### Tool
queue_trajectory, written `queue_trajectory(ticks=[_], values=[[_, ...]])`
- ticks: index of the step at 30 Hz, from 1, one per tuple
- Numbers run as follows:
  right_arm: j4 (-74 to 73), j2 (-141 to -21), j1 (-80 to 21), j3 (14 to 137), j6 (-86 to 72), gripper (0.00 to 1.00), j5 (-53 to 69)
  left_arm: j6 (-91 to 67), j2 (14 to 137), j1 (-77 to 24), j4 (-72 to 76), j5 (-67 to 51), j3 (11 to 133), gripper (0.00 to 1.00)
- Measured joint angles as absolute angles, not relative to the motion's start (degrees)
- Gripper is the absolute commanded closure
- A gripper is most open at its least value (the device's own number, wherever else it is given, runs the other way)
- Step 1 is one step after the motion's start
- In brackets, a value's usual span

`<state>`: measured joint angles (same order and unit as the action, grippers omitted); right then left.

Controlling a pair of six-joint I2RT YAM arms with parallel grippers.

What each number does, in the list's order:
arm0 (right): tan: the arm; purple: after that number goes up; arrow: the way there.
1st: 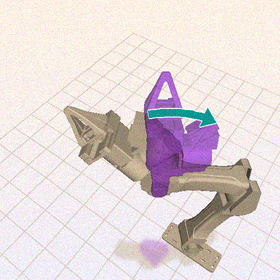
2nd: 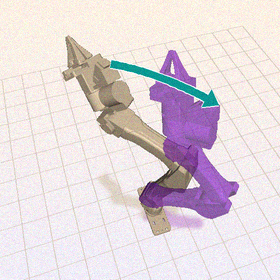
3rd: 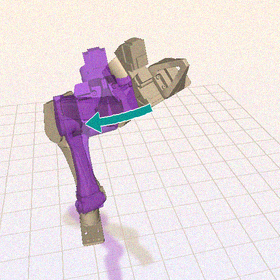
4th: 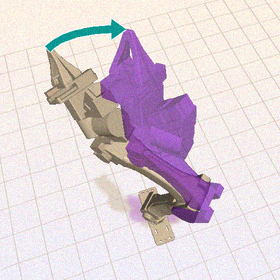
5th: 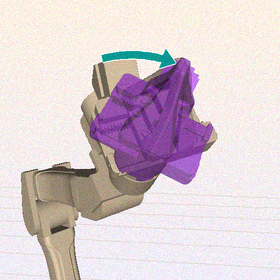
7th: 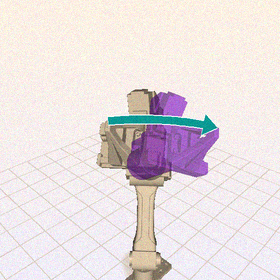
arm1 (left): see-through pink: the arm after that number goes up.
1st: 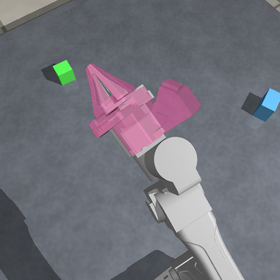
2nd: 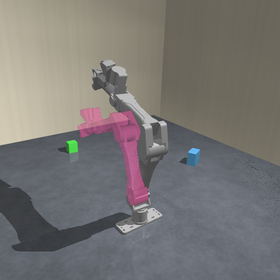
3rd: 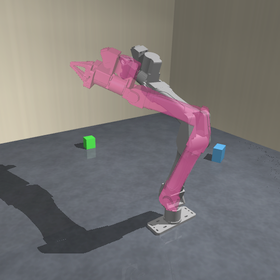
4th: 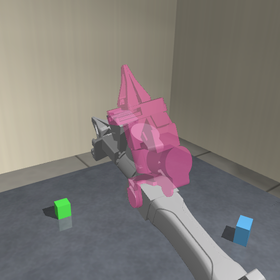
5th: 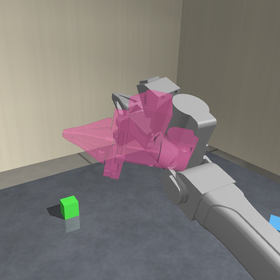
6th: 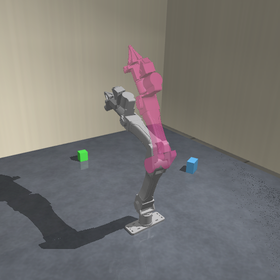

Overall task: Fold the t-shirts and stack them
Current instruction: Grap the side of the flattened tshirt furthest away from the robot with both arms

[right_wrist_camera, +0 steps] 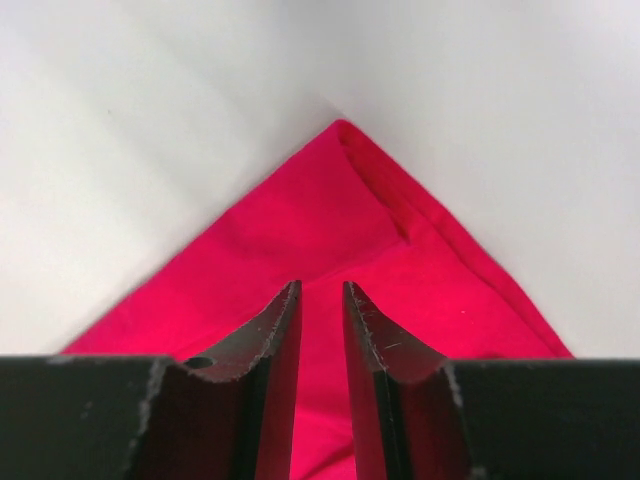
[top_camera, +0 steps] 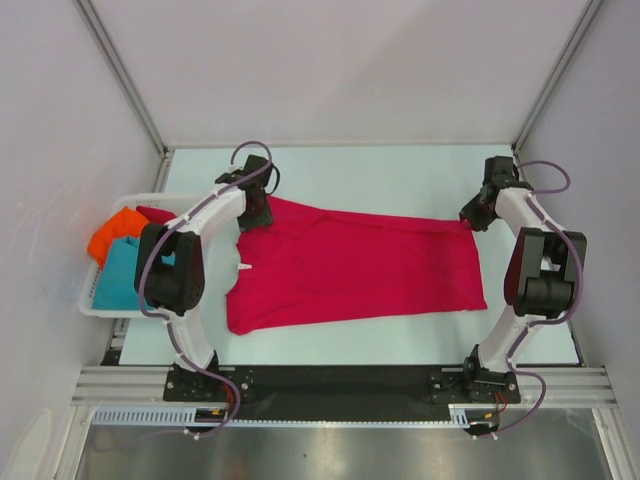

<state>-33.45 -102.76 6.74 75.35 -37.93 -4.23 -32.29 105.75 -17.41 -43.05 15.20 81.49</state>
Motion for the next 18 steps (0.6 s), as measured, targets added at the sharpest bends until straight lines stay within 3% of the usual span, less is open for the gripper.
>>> queue_trajectory(ticks=[5, 18], values=[[-32.8, -104.4, 8.2, 75.6, -37.9, 0.72, -3.9, -27.9, 107.9, -16.0, -44.2, 19.6, 85.7, 0.49], [-32.3, -105.7, 9.6, 75.6, -37.8, 0.73, -3.6, -25.4, 112.8, -14.7, -44.1, 21.9, 87.5, 0.5]])
